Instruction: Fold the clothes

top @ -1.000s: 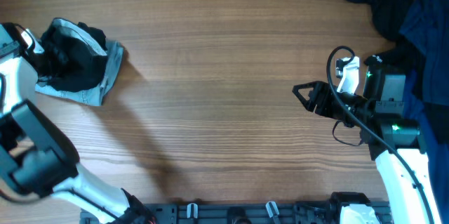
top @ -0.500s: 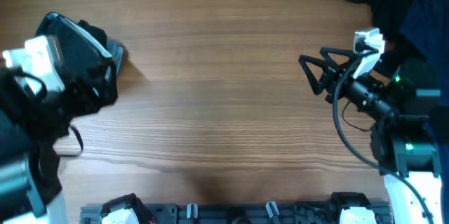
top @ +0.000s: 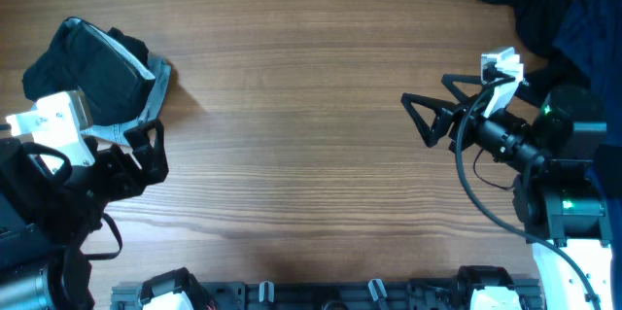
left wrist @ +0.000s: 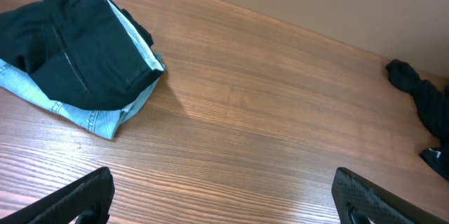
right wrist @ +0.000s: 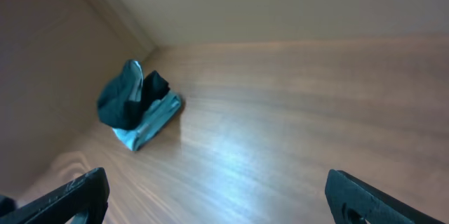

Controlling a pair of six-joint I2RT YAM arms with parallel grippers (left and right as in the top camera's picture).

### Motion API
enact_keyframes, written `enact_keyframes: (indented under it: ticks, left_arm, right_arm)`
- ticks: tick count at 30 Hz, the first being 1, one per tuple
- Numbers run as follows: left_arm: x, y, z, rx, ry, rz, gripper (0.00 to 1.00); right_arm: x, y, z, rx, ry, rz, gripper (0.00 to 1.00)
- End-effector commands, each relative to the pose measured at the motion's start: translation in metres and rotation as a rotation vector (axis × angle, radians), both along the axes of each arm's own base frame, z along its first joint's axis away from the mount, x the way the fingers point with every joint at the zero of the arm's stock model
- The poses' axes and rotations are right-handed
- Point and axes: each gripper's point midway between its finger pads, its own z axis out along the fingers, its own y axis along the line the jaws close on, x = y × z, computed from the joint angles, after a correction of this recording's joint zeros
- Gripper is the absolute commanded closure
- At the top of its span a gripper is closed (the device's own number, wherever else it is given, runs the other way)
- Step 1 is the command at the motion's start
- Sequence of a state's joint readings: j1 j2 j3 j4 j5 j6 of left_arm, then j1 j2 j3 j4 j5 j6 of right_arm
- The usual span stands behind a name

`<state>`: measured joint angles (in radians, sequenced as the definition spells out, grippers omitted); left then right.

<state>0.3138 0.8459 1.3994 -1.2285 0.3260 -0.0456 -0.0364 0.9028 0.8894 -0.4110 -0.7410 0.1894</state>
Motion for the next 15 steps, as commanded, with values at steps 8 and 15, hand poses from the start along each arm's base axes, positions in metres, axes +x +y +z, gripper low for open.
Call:
enact_keyframes:
  ticks: [8,15]
  left_arm:
    - [0.000,0.000,-0.002,0.017,0.006,-0.008,0.00]
    - [0.000,0.000,-0.002,0.017,0.006,-0.008,0.00]
  right_arm:
    - [0.006,0.000,0.006,0.198,0.161,-0.070,0.00]
    - [-0.029,-0.001,0.044,-0.069,-0.257,0.015,0.00]
